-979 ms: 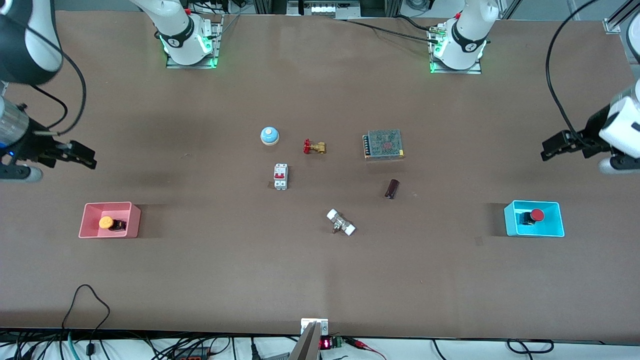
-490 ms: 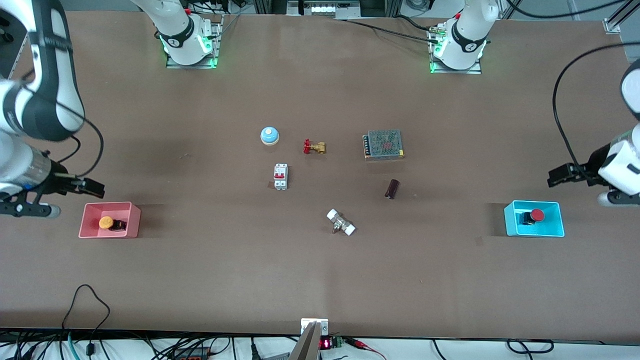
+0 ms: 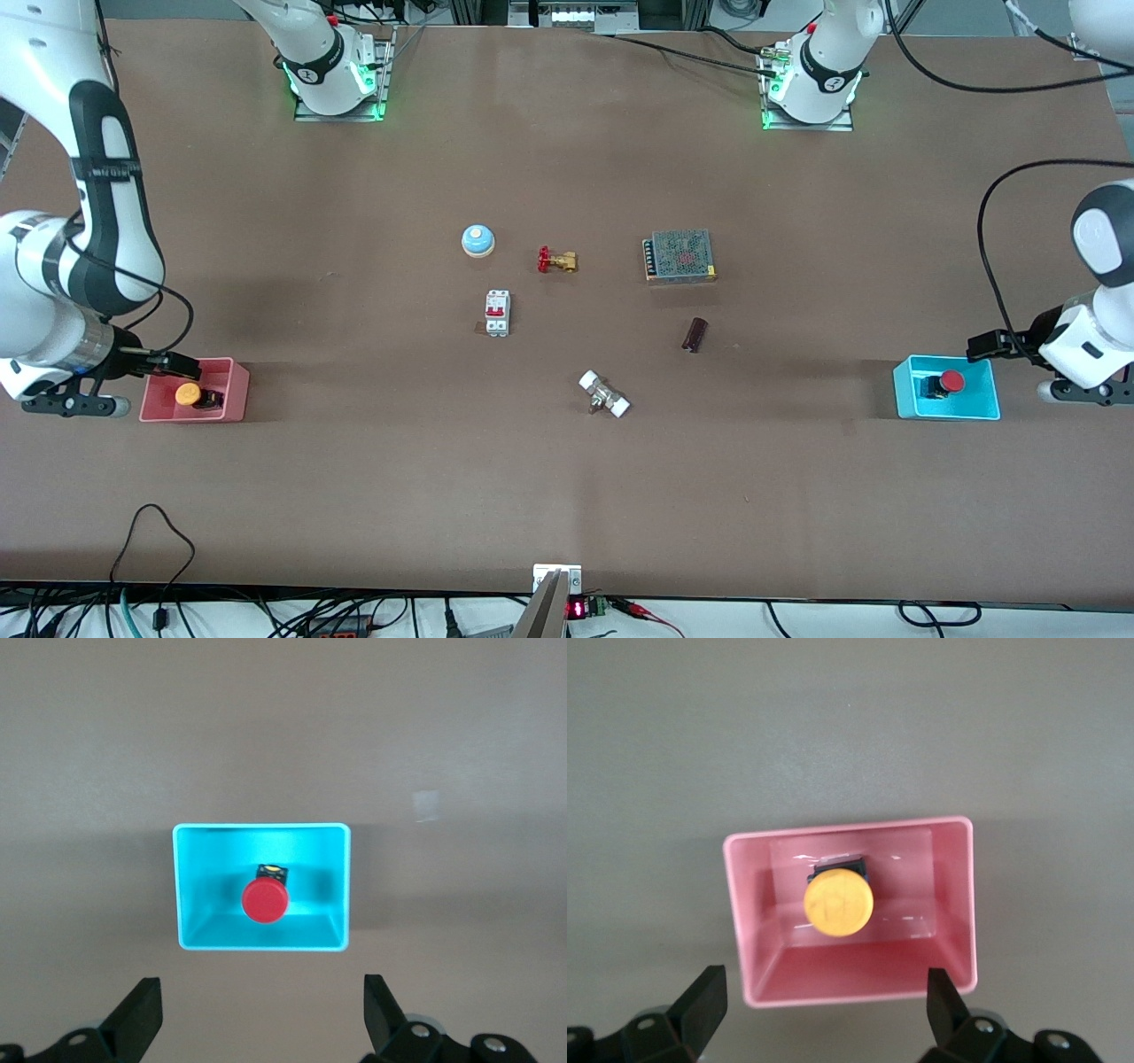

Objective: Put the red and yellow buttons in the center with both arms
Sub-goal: 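Lower both grippers and grasp the yellow and red buttons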

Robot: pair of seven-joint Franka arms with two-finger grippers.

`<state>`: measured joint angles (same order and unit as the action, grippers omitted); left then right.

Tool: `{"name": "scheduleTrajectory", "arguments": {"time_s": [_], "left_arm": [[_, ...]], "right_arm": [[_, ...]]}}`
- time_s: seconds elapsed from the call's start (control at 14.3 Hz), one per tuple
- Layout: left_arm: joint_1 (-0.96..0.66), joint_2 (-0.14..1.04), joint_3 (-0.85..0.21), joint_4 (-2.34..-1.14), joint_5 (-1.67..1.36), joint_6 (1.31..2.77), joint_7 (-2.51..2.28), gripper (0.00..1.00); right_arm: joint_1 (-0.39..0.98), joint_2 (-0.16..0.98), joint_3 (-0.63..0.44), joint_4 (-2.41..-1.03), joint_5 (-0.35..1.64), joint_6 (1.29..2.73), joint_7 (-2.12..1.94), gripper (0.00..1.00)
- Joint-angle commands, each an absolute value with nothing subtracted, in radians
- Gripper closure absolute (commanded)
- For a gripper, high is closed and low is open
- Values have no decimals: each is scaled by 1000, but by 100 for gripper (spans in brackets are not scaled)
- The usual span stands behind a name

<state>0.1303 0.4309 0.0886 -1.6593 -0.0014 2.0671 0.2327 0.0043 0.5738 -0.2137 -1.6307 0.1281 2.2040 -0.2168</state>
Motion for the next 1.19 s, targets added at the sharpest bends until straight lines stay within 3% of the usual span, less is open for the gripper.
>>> {"name": "scheduleTrajectory", "arguments": {"time_s": [0.0,0.63,1.12], "left_arm": [[137,494,84,-1660,2,2118,256,0],[143,618,84,-1674,0,2229,245,0],[146,620,84,-1672,0,2227,241,46]], "right_arm": [[-2,610,-206,-1577,147,2200,-247,0],[-2,736,-206,-1467,141,2210,-278,0],[-2,761,-206,-1463,137,2198,-278,0]]}}
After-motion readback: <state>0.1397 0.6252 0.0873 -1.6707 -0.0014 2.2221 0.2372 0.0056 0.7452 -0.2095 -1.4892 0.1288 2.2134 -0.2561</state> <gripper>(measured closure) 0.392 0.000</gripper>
